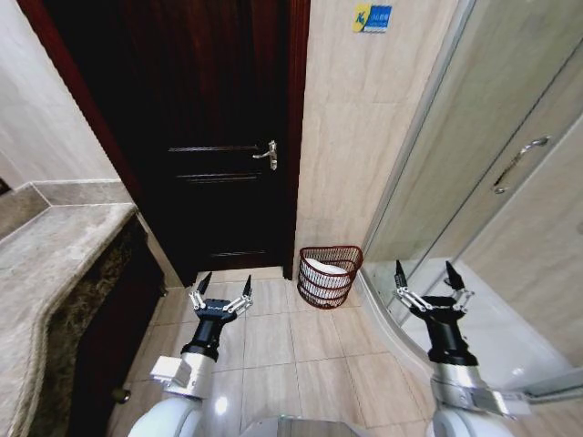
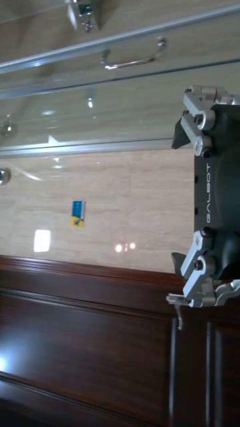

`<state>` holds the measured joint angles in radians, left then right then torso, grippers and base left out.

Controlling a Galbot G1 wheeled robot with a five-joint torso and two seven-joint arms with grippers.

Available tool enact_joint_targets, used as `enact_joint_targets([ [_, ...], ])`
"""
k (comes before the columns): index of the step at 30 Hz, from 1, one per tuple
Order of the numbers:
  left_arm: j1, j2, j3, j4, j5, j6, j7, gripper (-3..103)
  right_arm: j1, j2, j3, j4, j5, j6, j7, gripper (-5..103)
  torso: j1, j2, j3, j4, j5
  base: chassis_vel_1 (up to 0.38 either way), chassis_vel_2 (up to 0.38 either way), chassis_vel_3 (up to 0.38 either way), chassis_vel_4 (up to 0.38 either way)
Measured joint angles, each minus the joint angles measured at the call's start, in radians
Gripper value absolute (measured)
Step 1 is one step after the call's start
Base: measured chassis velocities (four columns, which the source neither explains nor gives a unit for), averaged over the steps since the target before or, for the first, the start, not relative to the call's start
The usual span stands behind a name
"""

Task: Discard the used towel into the hamper.

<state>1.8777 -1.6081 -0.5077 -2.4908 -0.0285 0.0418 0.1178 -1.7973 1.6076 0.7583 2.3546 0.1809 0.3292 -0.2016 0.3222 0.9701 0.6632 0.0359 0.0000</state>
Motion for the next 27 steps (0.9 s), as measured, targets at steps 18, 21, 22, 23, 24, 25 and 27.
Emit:
enact_joint_targets([
  [18, 0.000, 0.000, 0.000, 0.000, 0.000, 0.000, 0.000, 100, -0.123, 0.001, -0.029, -0.126, -0.032, 0.206, 0.013, 100, -0.037, -0.084, -0.047, -0.0001, -0.0001, 0.000, 0.000, 0.000, 0.000],
  [21, 0.000, 0.000, 0.000, 0.000, 0.000, 0.000, 0.000, 100, -0.122, 0.001, -0.024, -0.117, -0.028, 0.205, 0.015, 100, -0.044, -0.100, -0.056, 0.0000, -0.0001, 0.000, 0.000, 0.000, 0.000],
  [22, 0.000, 0.000, 0.000, 0.000, 0.000, 0.000, 0.000, 100, -0.122, 0.001, -0.024, -0.117, -0.029, 0.206, 0.015, 100, -0.047, -0.107, -0.060, -0.0001, 0.0000, 0.000, 0.000, 0.000, 0.000],
  [23, 0.000, 0.000, 0.000, 0.000, 0.000, 0.000, 0.000, 100, -0.123, 0.001, -0.026, -0.120, -0.031, 0.208, 0.015, 100, -0.050, -0.113, -0.063, 0.0000, -0.0001, 0.000, 0.000, 0.000, 0.000],
  [24, 0.000, 0.000, 0.000, 0.000, 0.000, 0.000, 0.000, 100, -0.123, 0.001, -0.027, -0.123, -0.032, 0.210, 0.015, 100, -0.052, -0.118, -0.066, -0.0001, 0.0000, 0.000, 0.000, 0.000, 0.000],
  [25, 0.000, 0.000, 0.000, 0.000, 0.000, 0.000, 0.000, 100, -0.123, 0.001, -0.027, -0.123, -0.032, 0.210, 0.015, 100, -0.052, -0.118, -0.066, -0.0001, 0.0000, 0.000, 0.000, 0.000, 0.000],
  [27, 0.000, 0.000, 0.000, 0.000, 0.000, 0.000, 0.000, 100, -0.122, 0.001, -0.027, -0.128, -0.036, 0.218, 0.015, 100, -0.058, -0.131, -0.073, -0.0001, 0.0000, 0.000, 0.000, 0.000, 0.000],
])
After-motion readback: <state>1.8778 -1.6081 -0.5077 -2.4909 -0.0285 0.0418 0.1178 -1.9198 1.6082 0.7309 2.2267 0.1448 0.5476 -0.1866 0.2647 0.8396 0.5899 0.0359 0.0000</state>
